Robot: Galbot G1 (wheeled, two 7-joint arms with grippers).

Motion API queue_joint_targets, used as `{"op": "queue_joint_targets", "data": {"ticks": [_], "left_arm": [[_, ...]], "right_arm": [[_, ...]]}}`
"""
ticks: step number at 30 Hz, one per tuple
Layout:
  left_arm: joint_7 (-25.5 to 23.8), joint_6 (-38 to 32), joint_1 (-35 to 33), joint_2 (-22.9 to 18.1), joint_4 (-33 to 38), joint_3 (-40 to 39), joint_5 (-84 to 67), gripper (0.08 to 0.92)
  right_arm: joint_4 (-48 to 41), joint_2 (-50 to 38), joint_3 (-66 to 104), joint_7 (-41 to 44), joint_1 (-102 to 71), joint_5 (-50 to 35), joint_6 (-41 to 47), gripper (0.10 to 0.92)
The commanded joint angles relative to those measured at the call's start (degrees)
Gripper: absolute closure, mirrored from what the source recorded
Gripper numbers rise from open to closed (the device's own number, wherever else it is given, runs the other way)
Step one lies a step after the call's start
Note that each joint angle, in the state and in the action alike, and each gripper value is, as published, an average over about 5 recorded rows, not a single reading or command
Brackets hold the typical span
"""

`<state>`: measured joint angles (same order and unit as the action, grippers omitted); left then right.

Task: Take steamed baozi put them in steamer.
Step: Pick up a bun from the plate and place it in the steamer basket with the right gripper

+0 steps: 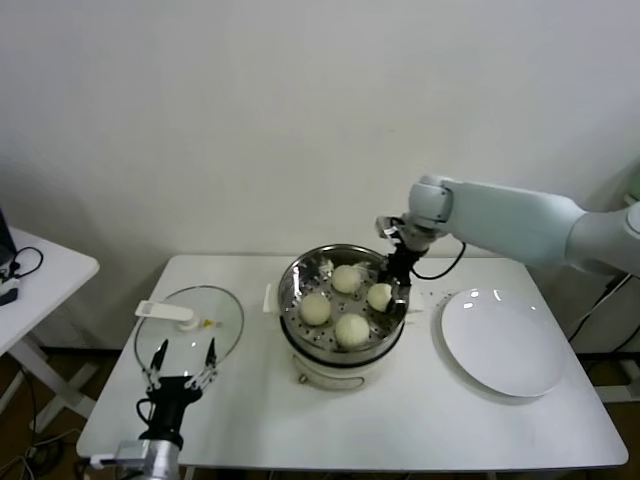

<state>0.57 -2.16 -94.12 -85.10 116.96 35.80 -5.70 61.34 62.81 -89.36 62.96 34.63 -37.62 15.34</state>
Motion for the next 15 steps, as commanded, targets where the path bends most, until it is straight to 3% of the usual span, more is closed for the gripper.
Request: {"op": "queue_joint_targets", "data": {"ticks": [1,7,15], "left_arm": [[-0.02,-0.01,0.06,-0.08,-0.13,-0.1,0.05,0.177],[-0.02,-0.02,0.15,-0.03,-0.25,-0.03,0.03,0.177],[-0.02,0.05,0.36,-0.02,-0.27,-0.09,0.05,0.177]], "right_arm": [[-0.12,0.28,0.47,-0.94,-1.03,1.82,0.06,0.313],[-0.1,0.41,0.55,-1.32,-1.33,2.14,-0.21,0.309],[-0.15,0.42,1.39,-0.88,-0.93,0.31,-0.24,0.206]]}}
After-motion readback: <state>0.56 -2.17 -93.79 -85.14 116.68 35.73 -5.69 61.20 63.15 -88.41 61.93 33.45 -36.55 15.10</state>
